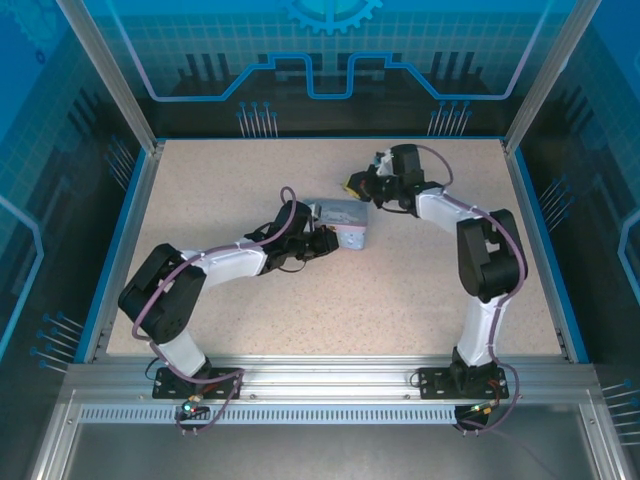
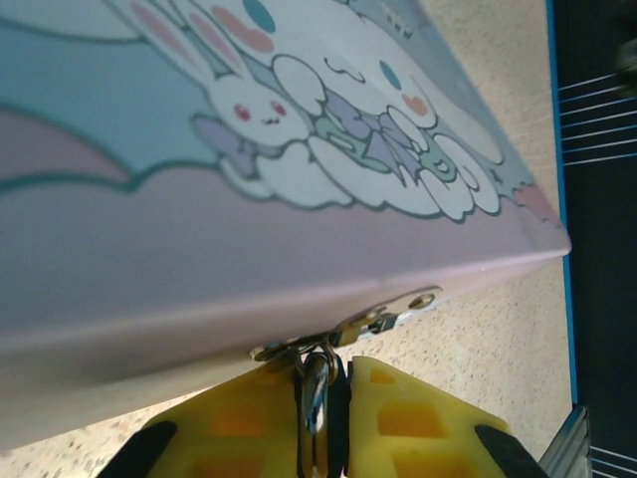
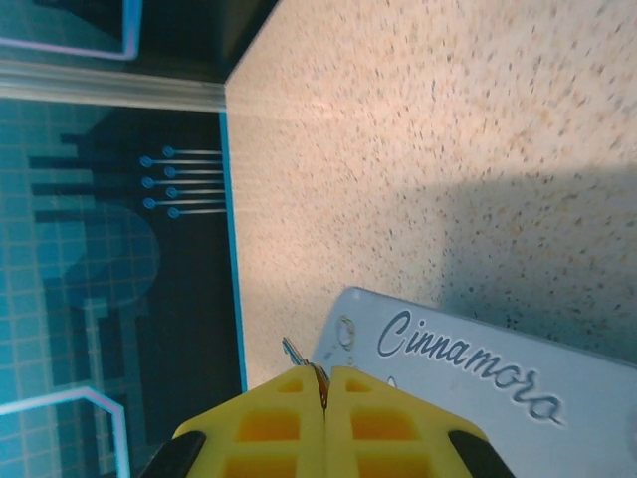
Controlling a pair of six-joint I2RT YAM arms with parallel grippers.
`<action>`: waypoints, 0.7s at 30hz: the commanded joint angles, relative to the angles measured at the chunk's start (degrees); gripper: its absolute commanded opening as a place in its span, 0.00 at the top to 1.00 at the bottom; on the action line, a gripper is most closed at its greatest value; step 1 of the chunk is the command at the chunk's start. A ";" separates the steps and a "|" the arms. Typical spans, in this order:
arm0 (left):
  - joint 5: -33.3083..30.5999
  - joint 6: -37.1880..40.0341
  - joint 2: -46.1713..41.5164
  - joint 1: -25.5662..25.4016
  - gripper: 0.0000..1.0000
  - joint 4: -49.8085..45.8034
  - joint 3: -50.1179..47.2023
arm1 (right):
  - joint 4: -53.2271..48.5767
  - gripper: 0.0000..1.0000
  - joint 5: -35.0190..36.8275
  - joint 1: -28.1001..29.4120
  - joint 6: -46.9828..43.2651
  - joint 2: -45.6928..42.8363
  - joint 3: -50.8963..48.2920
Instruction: Unlock the padlock with the key
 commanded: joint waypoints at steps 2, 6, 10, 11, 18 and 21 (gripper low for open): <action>2.97 -1.39 0.70 0.65 1.00 -0.01 1.57 | 2.80 1.00 -2.26 -3.27 1.30 -9.03 -3.96; 5.05 -3.98 1.20 1.13 1.00 1.61 1.43 | 2.10 1.00 -3.05 -3.83 -1.11 -17.35 -10.33; 7.51 -8.14 1.06 2.08 1.00 5.09 0.57 | 4.53 1.00 -2.98 -3.32 -1.50 -26.04 -21.26; 7.99 -9.20 0.98 2.29 1.00 5.86 0.34 | 6.14 1.00 -3.10 -3.09 -0.91 -28.06 -24.46; 10.31 -15.33 0.53 3.57 1.00 12.07 -0.94 | 15.49 1.00 -2.04 0.30 1.26 -37.62 -40.67; 11.31 -17.38 0.76 3.90 1.00 14.20 -1.01 | 17.46 1.00 -1.62 1.70 1.57 -39.26 -43.56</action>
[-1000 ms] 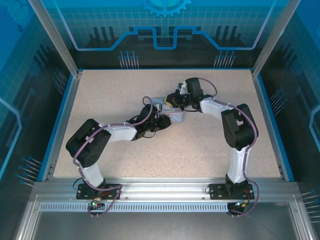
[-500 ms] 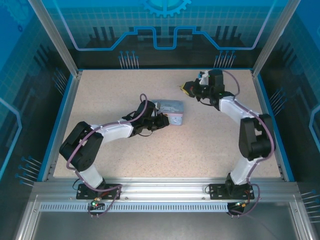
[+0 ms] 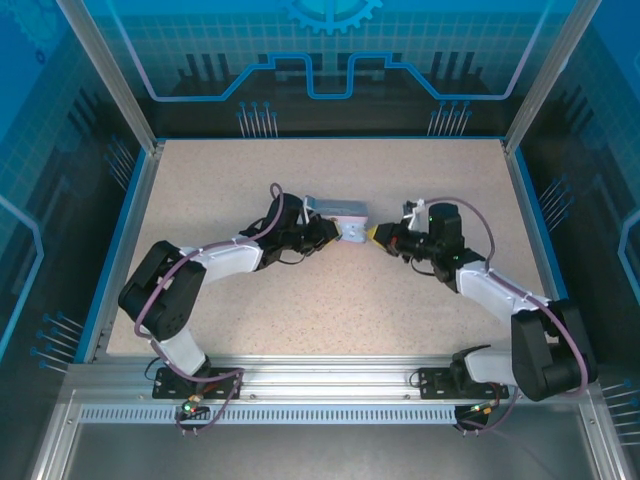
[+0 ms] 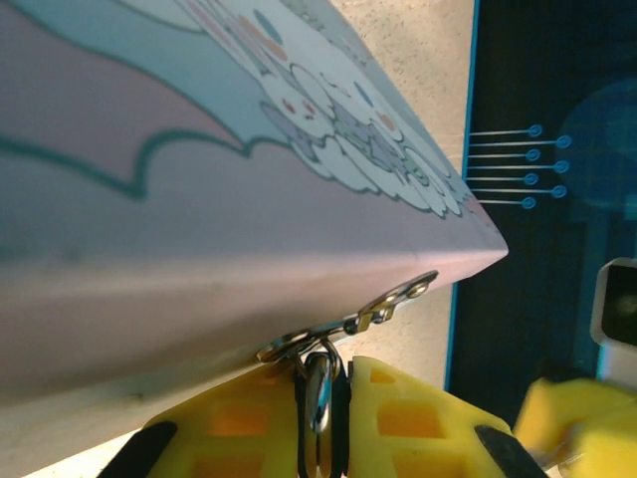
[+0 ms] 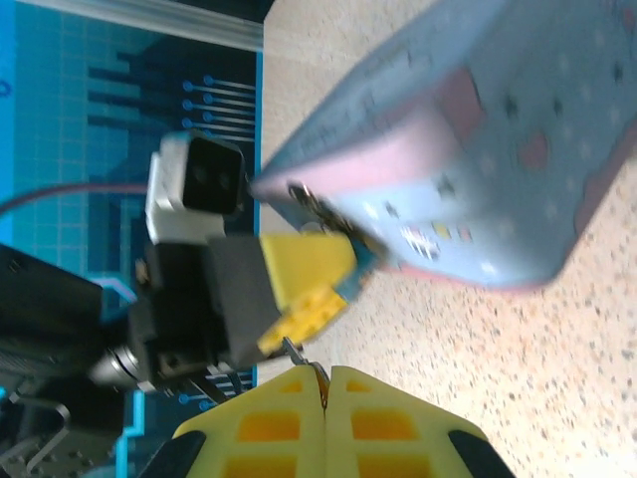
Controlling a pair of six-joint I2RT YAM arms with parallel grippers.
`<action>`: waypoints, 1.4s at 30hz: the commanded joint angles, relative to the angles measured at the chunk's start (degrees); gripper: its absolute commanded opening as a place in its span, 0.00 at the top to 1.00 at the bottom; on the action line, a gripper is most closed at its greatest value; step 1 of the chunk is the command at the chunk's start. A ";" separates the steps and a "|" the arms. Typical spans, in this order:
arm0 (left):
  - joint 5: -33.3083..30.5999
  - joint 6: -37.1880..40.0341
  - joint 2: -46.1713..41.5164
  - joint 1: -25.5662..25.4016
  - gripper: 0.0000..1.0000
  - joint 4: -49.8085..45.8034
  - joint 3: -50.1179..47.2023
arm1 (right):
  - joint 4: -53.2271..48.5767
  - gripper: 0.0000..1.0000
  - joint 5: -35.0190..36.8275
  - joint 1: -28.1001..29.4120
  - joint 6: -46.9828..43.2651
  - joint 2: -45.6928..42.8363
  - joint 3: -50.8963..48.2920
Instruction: Unlock the padlock with the key
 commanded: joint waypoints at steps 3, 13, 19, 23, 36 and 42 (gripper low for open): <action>3.84 -5.75 0.10 0.93 1.00 8.71 -1.39 | 9.26 1.00 1.16 2.61 1.72 -2.40 -3.67; 3.72 -11.86 0.24 1.61 1.00 18.40 -4.56 | 23.63 1.00 5.24 4.92 11.57 3.50 -7.68; 3.63 -13.99 0.76 1.64 1.00 21.58 -5.29 | 27.30 1.00 7.42 5.58 15.56 6.54 -7.81; 3.25 -14.17 0.24 1.66 1.00 21.66 -5.46 | 30.49 1.00 8.64 6.01 18.69 9.08 -8.00; 2.45 -13.59 -0.31 1.63 1.00 20.90 -5.89 | 32.93 1.00 12.96 8.38 22.47 11.88 -8.53; 2.51 -13.74 -0.22 1.64 1.00 20.94 -5.72 | 32.24 1.00 13.65 9.25 22.38 12.57 -7.59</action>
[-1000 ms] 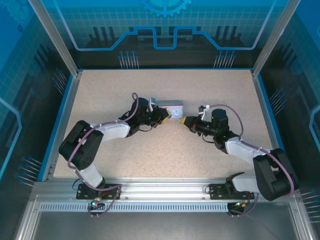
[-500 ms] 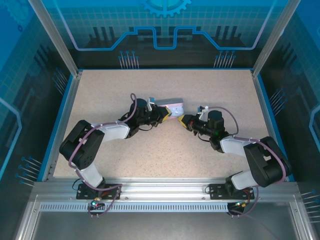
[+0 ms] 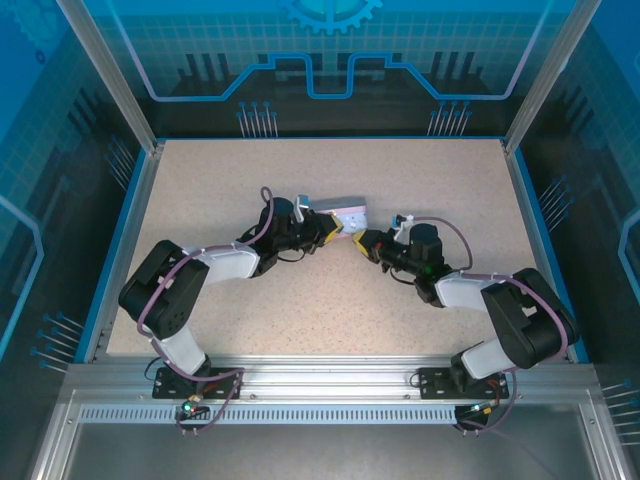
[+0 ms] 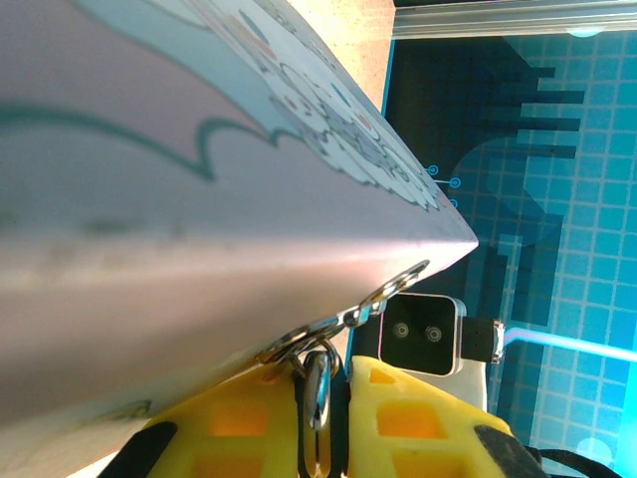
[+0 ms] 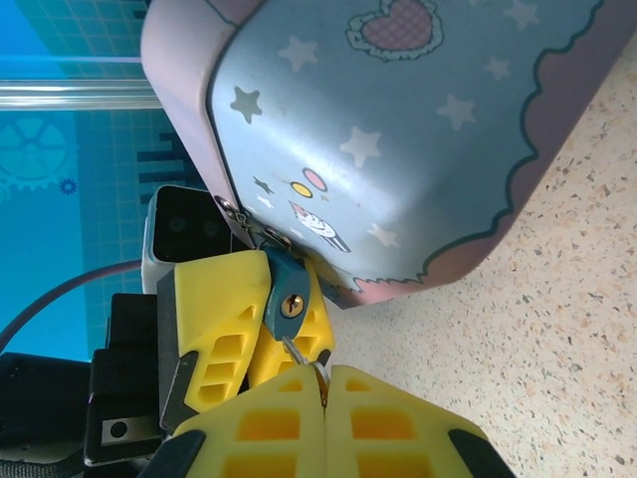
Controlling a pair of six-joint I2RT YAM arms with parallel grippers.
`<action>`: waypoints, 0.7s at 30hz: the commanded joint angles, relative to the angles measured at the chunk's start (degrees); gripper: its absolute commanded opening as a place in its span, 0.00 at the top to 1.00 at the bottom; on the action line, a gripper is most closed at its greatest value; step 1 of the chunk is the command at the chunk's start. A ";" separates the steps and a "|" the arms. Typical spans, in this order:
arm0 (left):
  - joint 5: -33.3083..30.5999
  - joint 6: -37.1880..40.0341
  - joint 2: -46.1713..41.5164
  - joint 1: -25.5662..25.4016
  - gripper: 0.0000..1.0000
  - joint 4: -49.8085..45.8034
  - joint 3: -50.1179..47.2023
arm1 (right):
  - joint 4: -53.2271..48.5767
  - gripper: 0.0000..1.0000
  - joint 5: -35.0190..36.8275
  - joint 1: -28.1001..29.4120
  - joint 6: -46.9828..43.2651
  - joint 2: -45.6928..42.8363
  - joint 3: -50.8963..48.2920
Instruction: Unlock the padlock with the key
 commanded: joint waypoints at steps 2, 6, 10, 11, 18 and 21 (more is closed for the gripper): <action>0.44 -0.33 -0.77 0.43 1.00 4.47 -0.31 | 1.38 1.00 1.55 1.15 0.26 1.31 0.66; 0.51 -0.33 -0.87 0.46 1.00 4.44 -0.33 | 1.45 1.00 1.84 1.57 0.26 1.86 1.24; 0.46 -0.24 -1.01 0.41 1.00 4.42 -0.38 | 1.46 1.00 1.91 1.85 0.32 2.35 1.81; 0.44 -0.24 -0.97 0.39 1.00 4.42 -0.40 | 1.55 1.00 2.00 1.93 0.35 2.39 1.88; 0.44 -0.26 -0.92 0.39 1.00 4.66 -0.50 | 1.64 1.00 2.05 2.01 0.48 2.92 2.43; 0.46 -0.33 -0.88 0.42 1.00 4.80 -0.50 | 1.64 1.00 2.00 2.06 0.43 3.05 2.84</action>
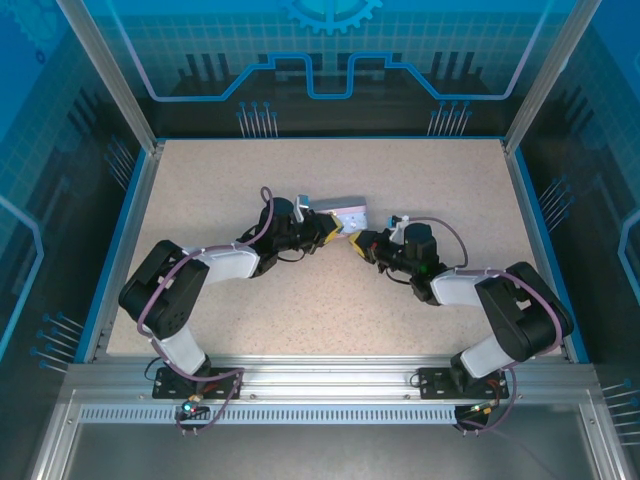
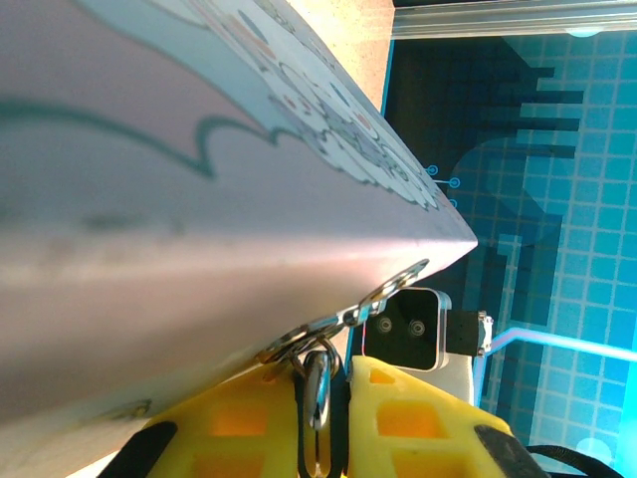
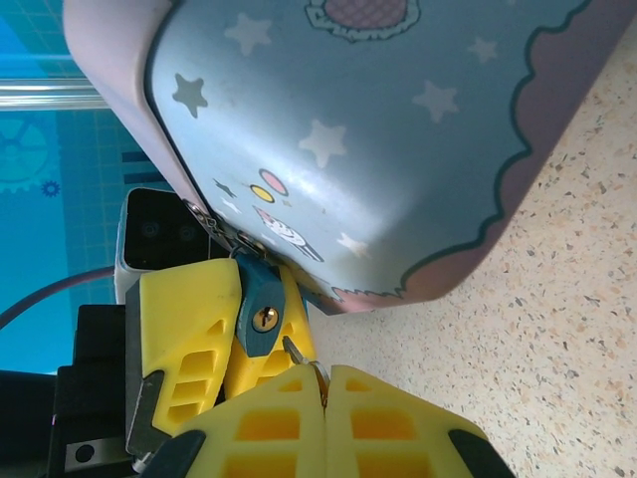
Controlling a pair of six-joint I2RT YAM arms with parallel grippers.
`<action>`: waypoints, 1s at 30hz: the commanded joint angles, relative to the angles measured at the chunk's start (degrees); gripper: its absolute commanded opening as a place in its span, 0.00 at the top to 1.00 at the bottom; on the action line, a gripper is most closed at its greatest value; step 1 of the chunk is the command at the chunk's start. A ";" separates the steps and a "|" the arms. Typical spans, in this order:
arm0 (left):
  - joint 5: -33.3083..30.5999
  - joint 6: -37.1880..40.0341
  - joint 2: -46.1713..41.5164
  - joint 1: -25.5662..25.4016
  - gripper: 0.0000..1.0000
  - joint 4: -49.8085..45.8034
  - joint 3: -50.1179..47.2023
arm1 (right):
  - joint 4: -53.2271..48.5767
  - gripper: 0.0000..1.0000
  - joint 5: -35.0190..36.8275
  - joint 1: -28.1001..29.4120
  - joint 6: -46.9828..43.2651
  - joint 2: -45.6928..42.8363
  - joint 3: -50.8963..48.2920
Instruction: Unlock the padlock with the key
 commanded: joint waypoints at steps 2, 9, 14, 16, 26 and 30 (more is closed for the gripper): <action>0.44 -0.46 -0.79 0.39 1.00 4.78 -0.48 | 1.58 1.00 0.94 0.80 0.41 0.78 1.82; 0.55 -0.37 -0.89 0.39 1.00 4.86 -0.39 | 1.76 1.00 0.73 0.79 0.49 1.66 2.88; 0.53 -0.33 -1.04 0.43 1.00 4.84 -0.46 | 2.32 1.00 0.63 0.82 0.84 2.49 3.30; 0.52 -0.40 -1.05 0.41 1.00 4.97 -0.46 | 2.64 1.00 0.68 0.84 0.94 2.80 3.44; 0.70 -1.11 -0.64 0.33 1.00 6.63 -0.64 | 5.37 1.00 0.82 0.85 2.68 4.69 4.04; 0.85 -1.61 -0.46 0.26 1.00 7.86 -1.07 | 9.42 1.00 0.14 0.92 4.98 7.15 4.21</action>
